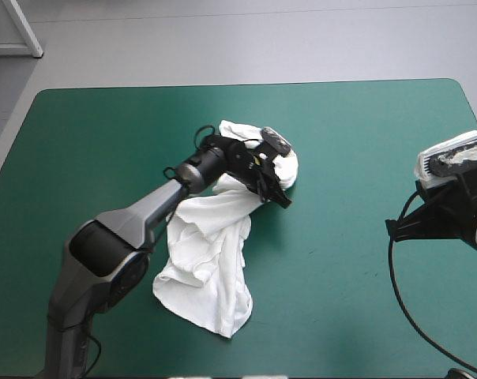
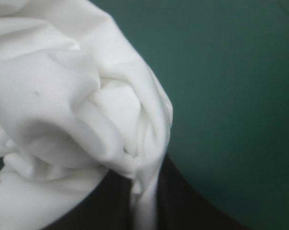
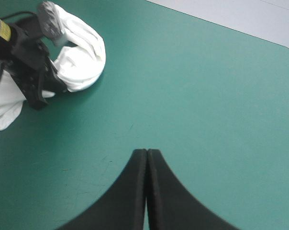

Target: Fold the cloth

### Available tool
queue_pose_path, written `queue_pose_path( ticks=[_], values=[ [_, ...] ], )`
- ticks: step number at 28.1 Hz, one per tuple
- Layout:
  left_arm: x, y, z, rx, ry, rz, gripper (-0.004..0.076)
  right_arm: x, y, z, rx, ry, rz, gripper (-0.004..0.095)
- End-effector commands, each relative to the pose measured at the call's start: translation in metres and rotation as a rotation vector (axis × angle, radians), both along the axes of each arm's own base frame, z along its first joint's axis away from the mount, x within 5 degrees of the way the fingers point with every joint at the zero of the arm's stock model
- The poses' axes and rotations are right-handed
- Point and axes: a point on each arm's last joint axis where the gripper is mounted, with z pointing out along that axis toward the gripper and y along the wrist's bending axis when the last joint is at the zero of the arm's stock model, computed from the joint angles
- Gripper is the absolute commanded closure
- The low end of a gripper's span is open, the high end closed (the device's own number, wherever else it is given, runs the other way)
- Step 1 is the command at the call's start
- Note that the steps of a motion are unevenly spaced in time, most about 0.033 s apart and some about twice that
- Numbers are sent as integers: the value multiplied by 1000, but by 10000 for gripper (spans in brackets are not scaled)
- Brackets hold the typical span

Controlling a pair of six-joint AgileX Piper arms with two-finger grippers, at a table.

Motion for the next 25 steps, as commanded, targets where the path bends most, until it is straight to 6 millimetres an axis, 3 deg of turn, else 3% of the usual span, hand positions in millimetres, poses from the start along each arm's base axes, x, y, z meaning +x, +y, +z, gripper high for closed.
queue_pose_path(
  ticks=[1,3,5,8,10,12,15,17,22,25],
  values=[
    [-31,-51,33,37,-173,-173,733,-1,-5,11,15,-72,-22,927],
    [-54,-81,30,92,-254,-273,733,-1,-5,11,15,-72,-22,927],
    [-69,-96,28,103,-304,-322,733,-1,-6,11,17,-73,-25,927],
    [-81,-110,30,49,-331,-339,717,-1,-6,11,11,-78,-30,927],
    [-82,-113,35,-1,-318,-309,654,-1,-7,11,5,-83,-35,927],
    [-82,-114,40,-39,-303,-262,497,-1,-7,12,4,-84,-36,927],
    [-78,-110,49,-17,-290,-199,177,0,-8,12,-3,-89,-42,927],
    [-76,-104,60,31,-297,-150,51,0,-8,12,-5,-94,-44,926],
    [-71,-83,104,141,-369,-32,45,1,-9,15,-6,-126,-58,920],
    [-75,-65,128,215,-329,19,80,2,-9,15,-7,-126,-57,845]
  ],
)
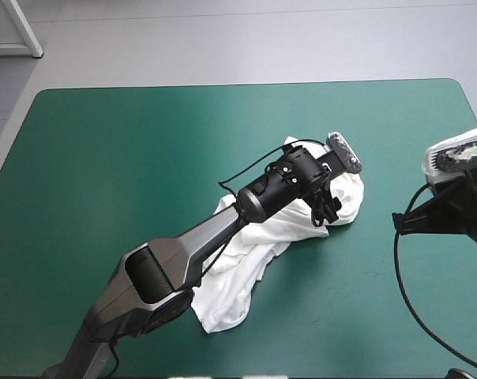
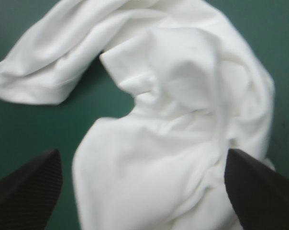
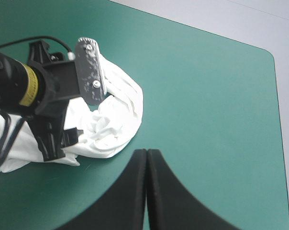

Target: Fold the cloth

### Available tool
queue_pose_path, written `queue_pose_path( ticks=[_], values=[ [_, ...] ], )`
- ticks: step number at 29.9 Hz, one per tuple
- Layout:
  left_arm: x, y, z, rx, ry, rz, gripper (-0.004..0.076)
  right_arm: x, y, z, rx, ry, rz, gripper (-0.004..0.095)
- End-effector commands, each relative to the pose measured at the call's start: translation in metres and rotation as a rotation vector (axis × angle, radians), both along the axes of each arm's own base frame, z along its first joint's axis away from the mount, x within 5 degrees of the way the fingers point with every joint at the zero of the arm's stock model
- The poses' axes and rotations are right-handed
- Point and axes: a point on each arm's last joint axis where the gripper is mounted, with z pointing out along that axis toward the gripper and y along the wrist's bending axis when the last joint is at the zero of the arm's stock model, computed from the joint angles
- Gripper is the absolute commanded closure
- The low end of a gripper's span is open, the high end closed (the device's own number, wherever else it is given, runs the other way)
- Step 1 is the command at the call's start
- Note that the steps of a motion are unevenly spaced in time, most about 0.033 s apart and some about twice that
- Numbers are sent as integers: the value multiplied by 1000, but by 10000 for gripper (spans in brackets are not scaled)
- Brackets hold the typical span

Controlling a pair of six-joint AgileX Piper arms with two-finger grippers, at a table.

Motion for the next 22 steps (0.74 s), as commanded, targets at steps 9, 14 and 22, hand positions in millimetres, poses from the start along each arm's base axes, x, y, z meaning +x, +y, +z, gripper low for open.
queue_pose_path(
  ticks=[9,14,22],
  values=[
    [-12,75,103,-164,43,139,129,15,4,2,-22,-70,-57,137],
    [-12,134,92,-107,137,274,129,23,12,-8,-42,-29,-55,149],
    [-31,219,68,-51,276,443,129,43,30,-15,-34,-21,-38,185]
  ],
)
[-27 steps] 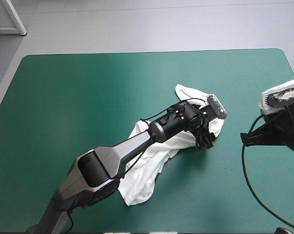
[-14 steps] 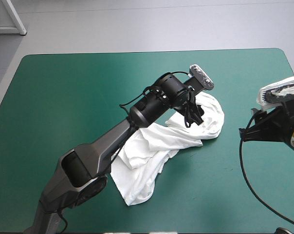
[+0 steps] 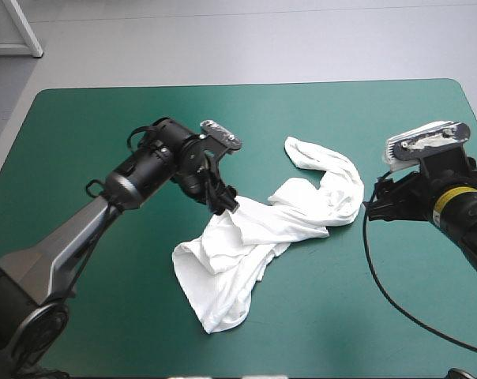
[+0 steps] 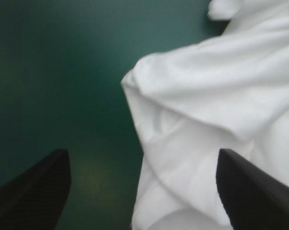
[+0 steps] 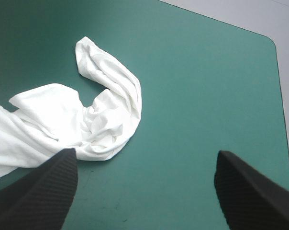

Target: Fold the cloth

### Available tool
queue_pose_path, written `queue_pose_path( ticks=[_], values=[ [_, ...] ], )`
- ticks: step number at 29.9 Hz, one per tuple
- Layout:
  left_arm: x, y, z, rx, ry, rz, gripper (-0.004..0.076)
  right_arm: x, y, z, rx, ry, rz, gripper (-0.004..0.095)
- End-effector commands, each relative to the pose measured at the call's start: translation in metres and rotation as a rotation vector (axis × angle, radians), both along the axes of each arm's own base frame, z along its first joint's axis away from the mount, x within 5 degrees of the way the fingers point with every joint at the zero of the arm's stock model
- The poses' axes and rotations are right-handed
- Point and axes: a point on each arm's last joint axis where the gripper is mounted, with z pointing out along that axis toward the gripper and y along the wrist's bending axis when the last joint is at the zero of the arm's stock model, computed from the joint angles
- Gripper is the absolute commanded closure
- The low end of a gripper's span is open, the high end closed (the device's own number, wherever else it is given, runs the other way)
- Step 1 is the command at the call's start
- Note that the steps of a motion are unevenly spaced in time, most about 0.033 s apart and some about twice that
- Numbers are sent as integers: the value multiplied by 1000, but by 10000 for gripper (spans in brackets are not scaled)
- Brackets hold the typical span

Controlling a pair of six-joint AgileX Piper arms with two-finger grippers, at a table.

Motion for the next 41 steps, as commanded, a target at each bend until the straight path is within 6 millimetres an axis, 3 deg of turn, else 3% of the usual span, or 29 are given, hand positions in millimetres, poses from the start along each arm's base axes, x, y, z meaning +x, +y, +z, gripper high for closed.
queue_pose_path(
  ticks=[1,6,10,16,20,24,27,35,41],
  values=[
    [-20,37,19,-17,7,81,129,12,7,6,0,-61,5,185],
    [-28,67,3,14,62,155,129,28,26,-9,-10,18,27,185],
    [-33,78,-26,69,144,168,129,39,39,-18,-3,51,55,185],
    [-39,73,-66,0,182,139,129,60,41,-31,24,121,42,185],
    [-40,64,-84,-112,174,130,129,80,29,-40,51,159,20,185],
    [-35,60,-104,-110,202,131,155,99,16,-47,40,164,-25,185],
    [-32,58,-113,-109,235,141,228,115,10,-57,13,187,-53,185],
    [-33,54,-116,-139,265,158,729,179,-1,-101,42,321,-103,185],
    [-32,55,-116,-136,256,156,733,229,-15,-124,67,387,-145,185]
  ],
)
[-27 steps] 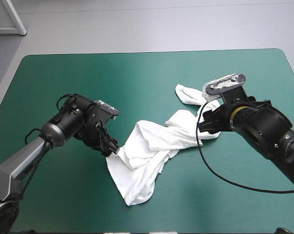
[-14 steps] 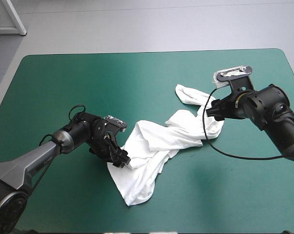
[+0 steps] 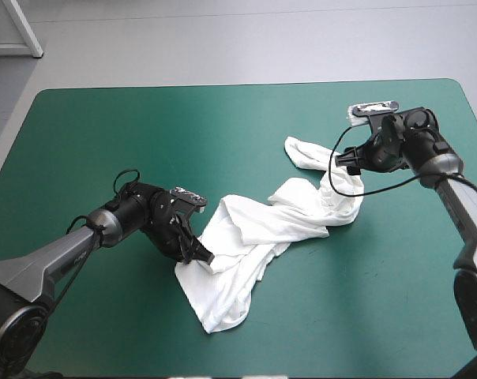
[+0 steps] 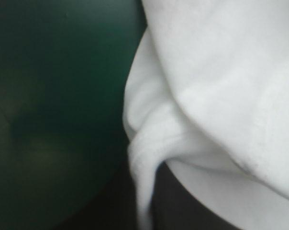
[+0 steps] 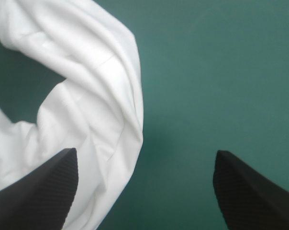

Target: Fold the cloth

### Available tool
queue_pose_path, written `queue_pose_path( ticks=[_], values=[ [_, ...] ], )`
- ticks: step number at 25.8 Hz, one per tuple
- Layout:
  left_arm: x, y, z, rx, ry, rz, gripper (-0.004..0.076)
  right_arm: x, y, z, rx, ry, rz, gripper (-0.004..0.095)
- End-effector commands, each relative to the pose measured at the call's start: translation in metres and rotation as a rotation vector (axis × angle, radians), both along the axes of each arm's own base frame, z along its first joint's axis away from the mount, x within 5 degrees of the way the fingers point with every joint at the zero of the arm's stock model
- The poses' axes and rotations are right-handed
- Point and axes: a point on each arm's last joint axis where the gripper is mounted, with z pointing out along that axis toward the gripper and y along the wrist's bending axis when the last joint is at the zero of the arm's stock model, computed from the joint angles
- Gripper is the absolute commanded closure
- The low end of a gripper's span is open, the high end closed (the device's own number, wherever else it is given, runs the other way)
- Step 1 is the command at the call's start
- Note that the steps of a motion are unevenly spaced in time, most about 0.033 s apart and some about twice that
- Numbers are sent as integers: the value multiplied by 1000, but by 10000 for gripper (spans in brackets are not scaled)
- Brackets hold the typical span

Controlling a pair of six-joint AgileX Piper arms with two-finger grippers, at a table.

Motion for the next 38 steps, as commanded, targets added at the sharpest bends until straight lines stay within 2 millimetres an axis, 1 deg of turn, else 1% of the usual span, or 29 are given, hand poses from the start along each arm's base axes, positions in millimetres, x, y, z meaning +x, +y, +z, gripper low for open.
queue_pose_path(
  ticks=[1,6,8,12,14,16,17,19,22,24,25,27,28,29,30,31,32,33,34,35,36,37,38],
  values=[
    [0,-4,12,-50,-32,15,733,20,-6,15,2,-82,-1,185],
    [1,-4,12,-55,-43,17,733,46,0,-4,18,-47,9,185],
    [1,-4,12,-55,-43,17,733,55,2,-17,25,-16,7,185],
    [1,-4,12,-55,-43,17,733,67,5,-42,23,59,3,186],
    [1,-4,12,-55,-43,17,733,71,6,-52,27,82,0,213],
    [1,-5,12,-56,-46,18,733,73,7,-59,31,98,-1,281],
    [1,-5,13,-58,-50,19,733,74,7,-63,31,107,-1,338],
    [2,-5,13,-60,-56,20,733,75,7,-66,35,108,-1,476],
    [2,-5,13,-63,-62,21,733,77,8,-64,35,81,10,735],
    [3,-4,13,-56,-71,16,733,80,8,-59,34,56,21,921],
    [4,-4,14,-53,-78,14,733,80,8,-55,35,50,20,920],
    [7,-3,22,-42,-113,20,733,81,8,-41,38,33,19,927],
    [12,-1,37,-26,-180,35,733,80,8,-19,42,-7,22,927],
    [14,1,48,-16,-226,43,733,78,8,-4,46,-38,22,927],
    [18,6,70,6,-315,66,733,71,7,26,56,-105,22,927],
    [19,9,84,20,-364,76,733,66,6,44,61,-139,22,927],
    [19,16,113,41,-459,98,733,55,4,74,70,-198,21,927],
    [18,20,129,50,-506,103,733,48,3,90,74,-228,20,927],
    [13,27,162,62,-590,113,733,33,0,121,83,-283,19,927],
    [8,33,188,63,-650,136,733,19,-3,144,72,-331,13,927],
    [4,38,207,73,-694,145,733,7,-7,163,62,-377,6,927],
    [-3,46,232,87,-755,164,733,-10,-11,186,52,-440,-3,927],
    [-9,53,249,101,-801,182,733,-26,-17,205,33,-498,-21,927]
  ],
)
